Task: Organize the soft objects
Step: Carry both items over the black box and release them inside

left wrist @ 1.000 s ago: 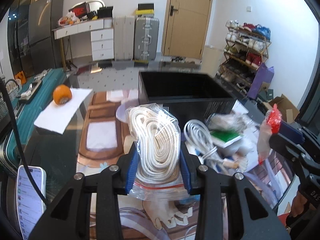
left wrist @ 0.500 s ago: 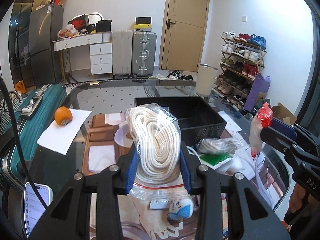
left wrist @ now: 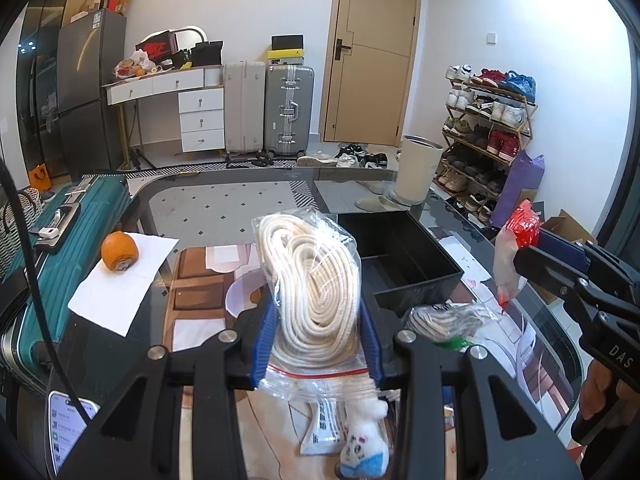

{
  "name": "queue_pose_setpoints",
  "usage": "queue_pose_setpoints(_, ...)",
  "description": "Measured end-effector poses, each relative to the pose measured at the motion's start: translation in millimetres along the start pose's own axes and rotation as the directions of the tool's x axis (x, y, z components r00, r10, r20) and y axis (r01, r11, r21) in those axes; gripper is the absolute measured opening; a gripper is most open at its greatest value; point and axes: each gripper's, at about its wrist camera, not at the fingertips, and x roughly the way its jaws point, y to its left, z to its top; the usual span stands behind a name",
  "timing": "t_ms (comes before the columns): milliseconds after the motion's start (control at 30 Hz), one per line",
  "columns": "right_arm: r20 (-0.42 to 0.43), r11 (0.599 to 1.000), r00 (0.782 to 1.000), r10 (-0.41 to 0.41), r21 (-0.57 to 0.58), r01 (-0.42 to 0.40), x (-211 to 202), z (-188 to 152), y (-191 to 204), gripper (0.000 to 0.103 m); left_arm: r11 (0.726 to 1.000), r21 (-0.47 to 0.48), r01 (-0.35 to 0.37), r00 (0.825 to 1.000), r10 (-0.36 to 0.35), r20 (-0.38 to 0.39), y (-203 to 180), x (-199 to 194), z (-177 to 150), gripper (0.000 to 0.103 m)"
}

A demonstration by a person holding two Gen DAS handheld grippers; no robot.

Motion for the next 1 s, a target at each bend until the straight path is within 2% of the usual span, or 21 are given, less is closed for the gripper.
queue_pose_setpoints(500, -0.049, 0.999, 0.999, 0.013, -0.028, -0.014, 58, 27, -14, 0.039, 1.0, 0.009, 0.011, 1.0, -0.01, -0.03, 0, 42, 26, 0.036)
queue_pose_setpoints(1000, -0.14, 0.999, 0.99, 0.034, -0.031, -0.039, 117, 32, -23, 0.039, 0.999, 0.032, 0.033, 0.993, -0.029, -0.112, -4, 86, 32, 0.036)
